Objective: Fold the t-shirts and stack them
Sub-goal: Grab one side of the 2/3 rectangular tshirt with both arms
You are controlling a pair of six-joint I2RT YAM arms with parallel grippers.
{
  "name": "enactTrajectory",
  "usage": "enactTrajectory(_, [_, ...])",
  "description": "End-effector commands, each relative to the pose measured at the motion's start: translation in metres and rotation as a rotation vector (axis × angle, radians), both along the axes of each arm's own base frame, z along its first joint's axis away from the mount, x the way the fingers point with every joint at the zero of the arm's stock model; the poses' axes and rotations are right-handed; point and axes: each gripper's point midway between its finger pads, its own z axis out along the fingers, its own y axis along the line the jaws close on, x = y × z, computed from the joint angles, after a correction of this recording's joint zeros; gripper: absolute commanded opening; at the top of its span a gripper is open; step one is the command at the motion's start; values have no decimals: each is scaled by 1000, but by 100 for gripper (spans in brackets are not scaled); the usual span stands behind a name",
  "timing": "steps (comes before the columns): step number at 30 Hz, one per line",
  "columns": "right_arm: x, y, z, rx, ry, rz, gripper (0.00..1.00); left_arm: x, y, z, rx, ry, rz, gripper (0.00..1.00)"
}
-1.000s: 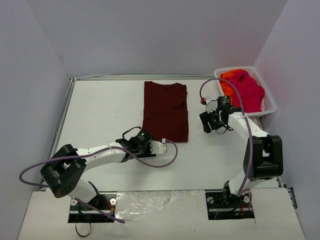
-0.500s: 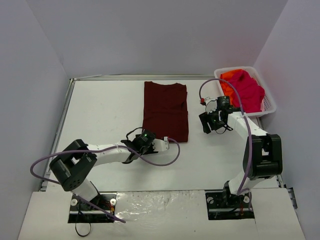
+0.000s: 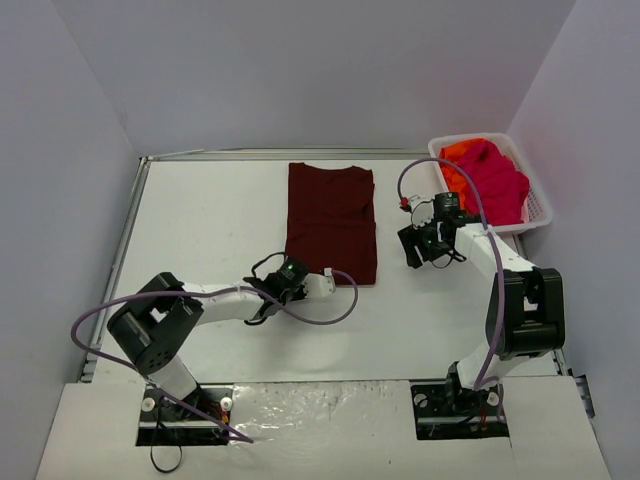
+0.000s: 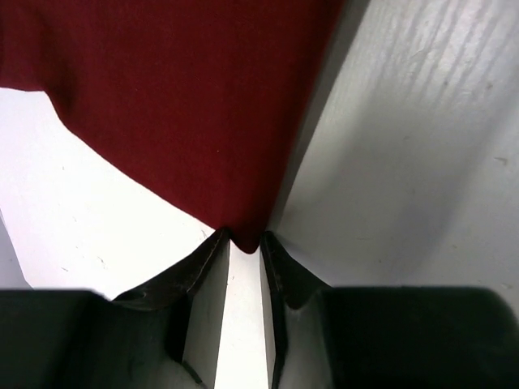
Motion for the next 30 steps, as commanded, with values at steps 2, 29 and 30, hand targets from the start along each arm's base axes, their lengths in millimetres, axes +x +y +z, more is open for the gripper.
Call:
enactTrajectory(2, [1,-3,3,-13,14,1,60,8,-3,1,-21,11,31,21])
enactTrajectory(29, [-6,18,27,90,-11,96,60,-2,12,23,-229,254,37,2])
enactTrajectory(30, [-10,21,29,101,-1,124,60,-2,13,25,-233,255,37,2])
